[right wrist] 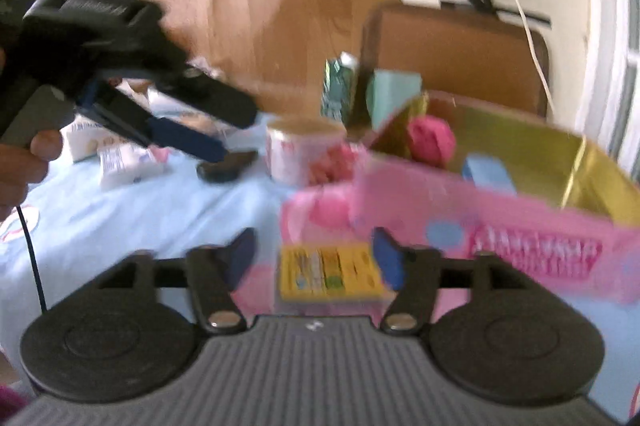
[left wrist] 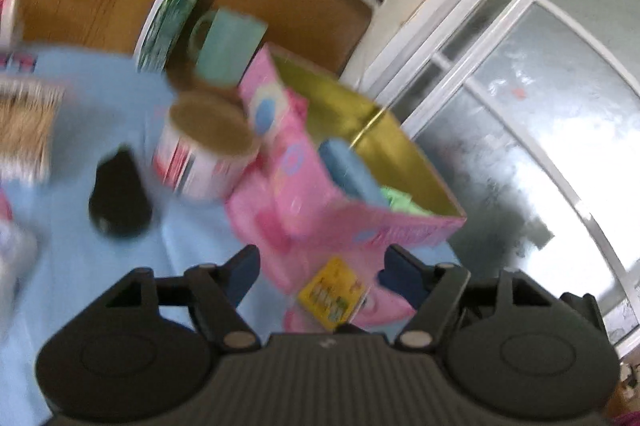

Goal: Organize soft objects
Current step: 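Carry the clear lead box to the pink tin and drop it in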

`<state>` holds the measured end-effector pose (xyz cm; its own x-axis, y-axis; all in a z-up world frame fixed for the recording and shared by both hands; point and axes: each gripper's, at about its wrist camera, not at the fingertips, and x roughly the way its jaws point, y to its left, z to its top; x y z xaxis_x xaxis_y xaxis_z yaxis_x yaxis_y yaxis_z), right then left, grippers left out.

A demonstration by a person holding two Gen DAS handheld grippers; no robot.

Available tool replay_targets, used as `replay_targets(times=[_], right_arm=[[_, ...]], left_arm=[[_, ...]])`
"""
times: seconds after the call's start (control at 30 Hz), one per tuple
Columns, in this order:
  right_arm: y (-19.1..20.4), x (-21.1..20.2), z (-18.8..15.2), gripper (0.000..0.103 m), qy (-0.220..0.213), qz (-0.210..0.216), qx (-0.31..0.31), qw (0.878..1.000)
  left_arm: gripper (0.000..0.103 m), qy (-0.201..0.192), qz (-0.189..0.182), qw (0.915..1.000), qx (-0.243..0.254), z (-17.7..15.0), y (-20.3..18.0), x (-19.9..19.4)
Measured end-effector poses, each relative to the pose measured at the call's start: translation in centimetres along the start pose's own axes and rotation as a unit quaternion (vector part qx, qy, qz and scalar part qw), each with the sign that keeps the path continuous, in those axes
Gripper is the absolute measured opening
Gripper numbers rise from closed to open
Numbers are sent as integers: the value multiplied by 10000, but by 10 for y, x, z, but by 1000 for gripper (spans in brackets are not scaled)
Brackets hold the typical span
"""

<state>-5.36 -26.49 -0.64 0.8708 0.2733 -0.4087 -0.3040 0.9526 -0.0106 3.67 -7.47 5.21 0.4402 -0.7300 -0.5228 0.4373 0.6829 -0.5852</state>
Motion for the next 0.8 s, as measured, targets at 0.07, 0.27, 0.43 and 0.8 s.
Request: replay_targets(times=[0.07, 0.27, 0.43, 0.8], right_arm=[[-3, 2, -10, 90, 173, -29, 183, 9997], [6, 10, -19, 89, 542, -46, 404, 9977], [14, 21, -18, 88, 423, -331, 318, 9980], [15, -4, -20, 74, -82, -485, 305, 9983]], left_arm=[[73, 158, 82, 9998, 10, -3, 3, 10], [74, 630, -8, 9954, 722, -3, -18, 61], [75, 936, -507, 9927, 573, -17, -17, 85], [75, 672, -477, 9948, 593, -31, -41, 50]])
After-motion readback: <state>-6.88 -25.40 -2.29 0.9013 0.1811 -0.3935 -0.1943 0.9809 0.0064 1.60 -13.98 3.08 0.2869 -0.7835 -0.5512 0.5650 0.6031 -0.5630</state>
